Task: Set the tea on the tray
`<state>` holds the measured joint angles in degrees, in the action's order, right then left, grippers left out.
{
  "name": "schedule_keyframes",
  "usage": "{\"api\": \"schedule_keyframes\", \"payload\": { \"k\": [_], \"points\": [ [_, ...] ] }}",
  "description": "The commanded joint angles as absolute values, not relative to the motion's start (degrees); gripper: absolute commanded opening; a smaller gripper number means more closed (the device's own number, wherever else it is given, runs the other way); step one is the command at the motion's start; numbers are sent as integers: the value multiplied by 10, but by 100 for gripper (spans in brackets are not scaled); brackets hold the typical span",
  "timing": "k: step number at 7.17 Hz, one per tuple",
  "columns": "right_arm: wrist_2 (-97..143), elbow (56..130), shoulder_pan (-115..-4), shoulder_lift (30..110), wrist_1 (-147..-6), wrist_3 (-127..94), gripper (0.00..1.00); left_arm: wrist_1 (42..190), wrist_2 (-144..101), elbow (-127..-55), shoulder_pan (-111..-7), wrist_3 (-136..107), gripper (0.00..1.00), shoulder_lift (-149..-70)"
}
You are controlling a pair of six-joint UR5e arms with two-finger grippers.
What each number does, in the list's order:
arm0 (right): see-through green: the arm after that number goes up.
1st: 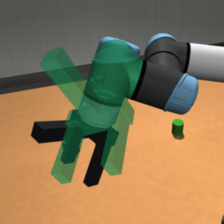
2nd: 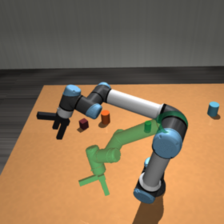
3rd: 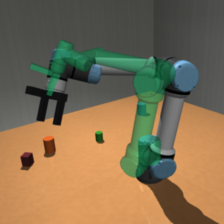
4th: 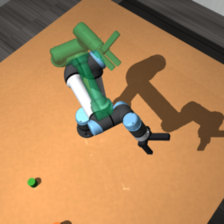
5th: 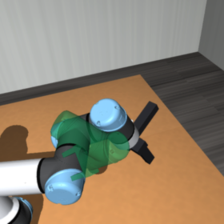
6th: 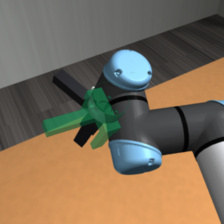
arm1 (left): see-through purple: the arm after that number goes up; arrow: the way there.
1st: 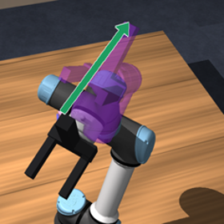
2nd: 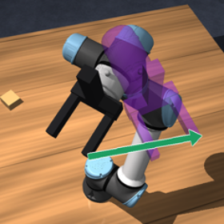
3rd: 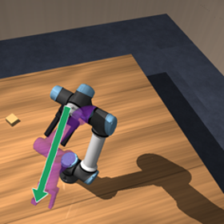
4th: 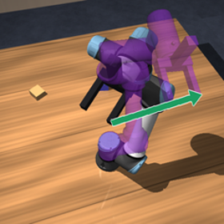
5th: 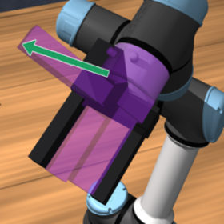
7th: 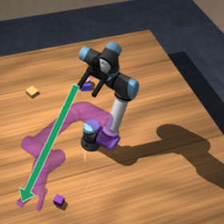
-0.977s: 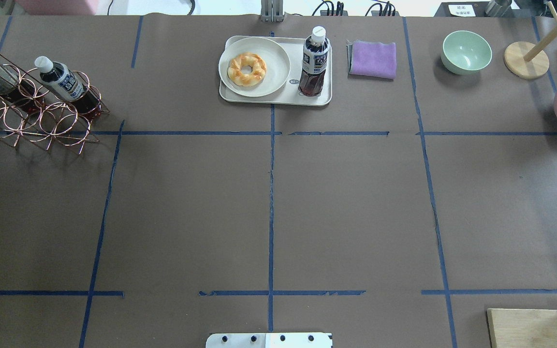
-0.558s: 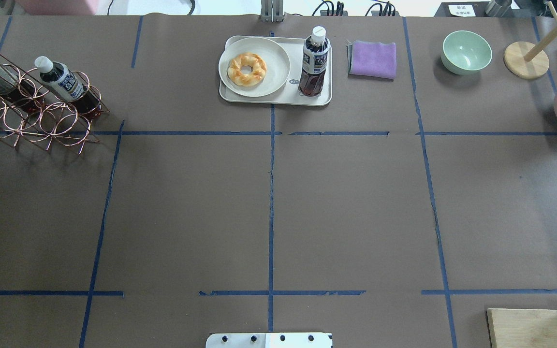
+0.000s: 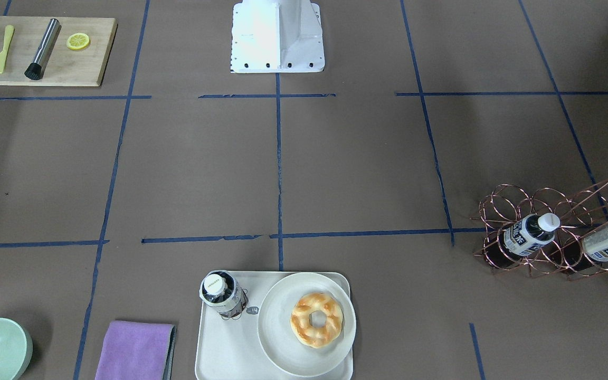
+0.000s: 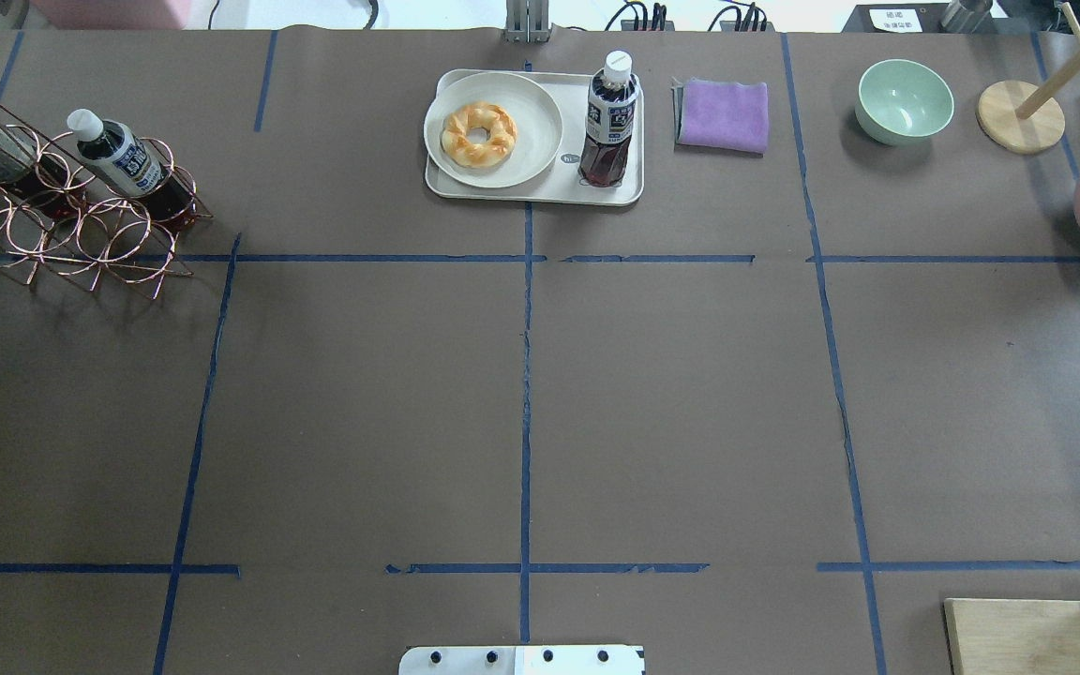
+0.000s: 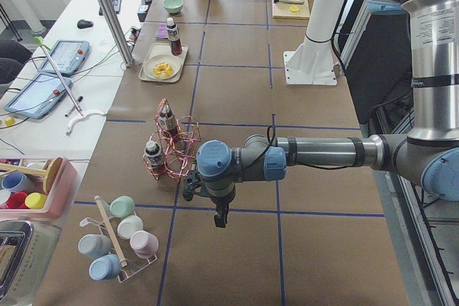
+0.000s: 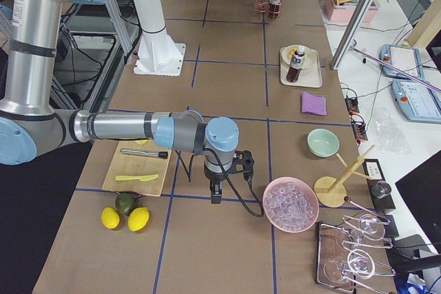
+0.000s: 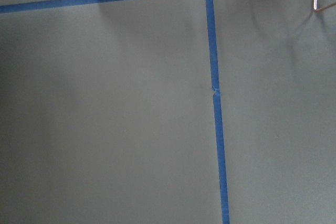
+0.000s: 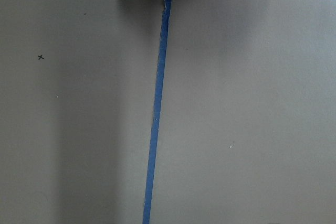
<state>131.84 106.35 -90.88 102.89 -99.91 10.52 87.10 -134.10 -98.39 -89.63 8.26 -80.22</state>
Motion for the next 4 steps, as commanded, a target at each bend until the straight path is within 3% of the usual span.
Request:
{"api": "schedule_keyframes", "payload": {
  "k": [1,4],
  "points": [
    [1318,1063,-909,1029,-998,105,100,871,-1340,-985,-896,83,100,-803],
    [1319,1063,-909,1029,-998,105,100,871,-1340,-984,-896,83,100,-807]
  ]
}}
